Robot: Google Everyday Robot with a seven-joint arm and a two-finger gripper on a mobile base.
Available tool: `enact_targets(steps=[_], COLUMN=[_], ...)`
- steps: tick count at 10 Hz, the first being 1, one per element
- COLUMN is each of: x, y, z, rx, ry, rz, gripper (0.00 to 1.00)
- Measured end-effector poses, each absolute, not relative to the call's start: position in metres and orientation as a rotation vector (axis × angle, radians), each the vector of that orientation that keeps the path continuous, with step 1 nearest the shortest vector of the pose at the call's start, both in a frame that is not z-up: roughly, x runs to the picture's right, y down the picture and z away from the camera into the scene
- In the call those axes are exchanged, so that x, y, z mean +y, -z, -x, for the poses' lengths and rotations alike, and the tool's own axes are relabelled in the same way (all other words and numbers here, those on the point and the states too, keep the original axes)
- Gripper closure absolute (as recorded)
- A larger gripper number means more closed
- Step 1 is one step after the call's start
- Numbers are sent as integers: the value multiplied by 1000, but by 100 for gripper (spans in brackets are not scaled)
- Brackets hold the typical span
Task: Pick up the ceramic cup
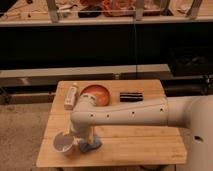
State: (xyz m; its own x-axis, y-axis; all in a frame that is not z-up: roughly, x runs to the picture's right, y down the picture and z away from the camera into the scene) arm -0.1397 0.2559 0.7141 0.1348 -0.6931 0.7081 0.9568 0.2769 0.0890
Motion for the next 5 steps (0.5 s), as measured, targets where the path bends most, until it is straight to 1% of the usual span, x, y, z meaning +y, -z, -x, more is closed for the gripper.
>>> enact_targets(steps=[5], x=[262], y=[-723], z=[148], rx=[-749], ry=[1260], rz=[453], gripper=[20])
